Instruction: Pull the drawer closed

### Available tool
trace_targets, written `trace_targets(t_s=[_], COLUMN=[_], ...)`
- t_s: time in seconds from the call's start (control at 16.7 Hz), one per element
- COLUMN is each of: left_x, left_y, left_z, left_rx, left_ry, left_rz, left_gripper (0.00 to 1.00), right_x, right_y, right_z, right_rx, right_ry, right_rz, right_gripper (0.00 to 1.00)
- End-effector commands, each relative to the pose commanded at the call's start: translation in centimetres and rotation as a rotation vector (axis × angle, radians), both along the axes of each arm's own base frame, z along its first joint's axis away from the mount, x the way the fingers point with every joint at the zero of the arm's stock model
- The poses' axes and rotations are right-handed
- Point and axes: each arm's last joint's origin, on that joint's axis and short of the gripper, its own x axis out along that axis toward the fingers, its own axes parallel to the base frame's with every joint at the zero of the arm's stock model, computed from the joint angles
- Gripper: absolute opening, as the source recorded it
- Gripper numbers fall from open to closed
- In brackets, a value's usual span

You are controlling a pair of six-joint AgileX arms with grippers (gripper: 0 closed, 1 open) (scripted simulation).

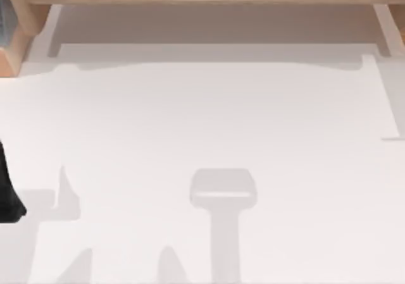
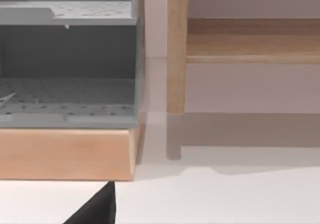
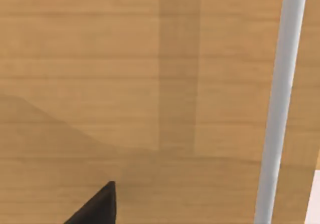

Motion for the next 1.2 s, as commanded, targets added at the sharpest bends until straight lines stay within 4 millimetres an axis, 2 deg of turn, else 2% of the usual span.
trace_targets(t_s=[0.72,1.2], left_x=[0.00,0.00], left_y=[0.00,0.00], left_z=[0.00,0.00], left_rx=[0.000,0.000], left_ry=[0.000,0.000], left_rz=[0.000,0.000], left_gripper=[1.00,1.00], right_x=[0.00,0.00], right_y=[0.00,0.00], right_z=[0.00,0.00], right_rx=[0.000,0.000], right_ry=[0.000,0.000], right_rz=[0.000,0.000], right_gripper=[0.02,0.00])
